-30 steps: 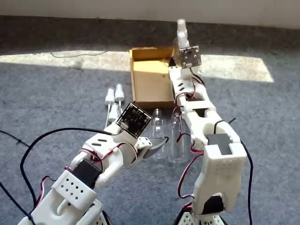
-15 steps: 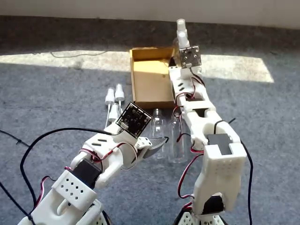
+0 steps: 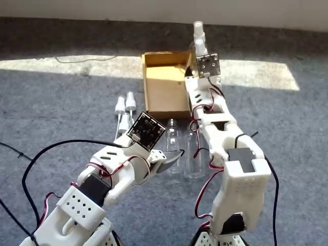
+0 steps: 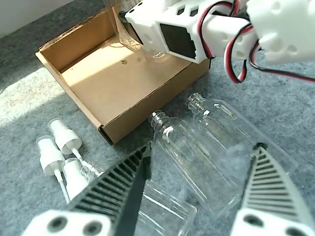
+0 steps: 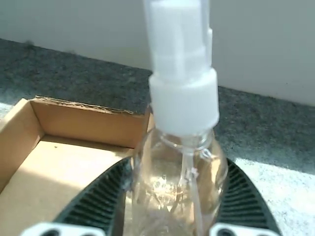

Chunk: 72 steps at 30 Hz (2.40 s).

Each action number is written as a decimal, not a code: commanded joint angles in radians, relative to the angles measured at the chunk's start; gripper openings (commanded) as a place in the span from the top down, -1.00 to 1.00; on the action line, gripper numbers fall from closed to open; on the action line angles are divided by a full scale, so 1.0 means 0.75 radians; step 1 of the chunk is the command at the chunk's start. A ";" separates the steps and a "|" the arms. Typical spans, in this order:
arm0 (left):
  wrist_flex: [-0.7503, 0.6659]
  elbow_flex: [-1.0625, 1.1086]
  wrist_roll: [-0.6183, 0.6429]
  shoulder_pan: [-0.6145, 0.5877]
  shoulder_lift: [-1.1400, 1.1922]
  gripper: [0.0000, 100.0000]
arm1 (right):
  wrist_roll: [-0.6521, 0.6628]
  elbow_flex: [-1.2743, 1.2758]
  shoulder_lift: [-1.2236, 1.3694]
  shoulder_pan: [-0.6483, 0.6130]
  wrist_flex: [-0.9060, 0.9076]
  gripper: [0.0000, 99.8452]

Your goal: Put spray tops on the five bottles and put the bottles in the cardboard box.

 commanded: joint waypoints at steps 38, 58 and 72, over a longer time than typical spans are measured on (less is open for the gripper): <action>-0.020 -0.003 0.004 -0.015 -0.009 0.41 | 0.045 -0.021 -0.105 0.028 -0.028 0.50; -0.020 -0.003 0.004 -0.015 -0.009 0.41 | 0.113 -0.021 -0.128 0.028 -0.017 0.43; -0.020 -0.003 0.004 -0.015 -0.009 0.41 | 0.115 -0.024 -0.265 0.028 0.103 0.43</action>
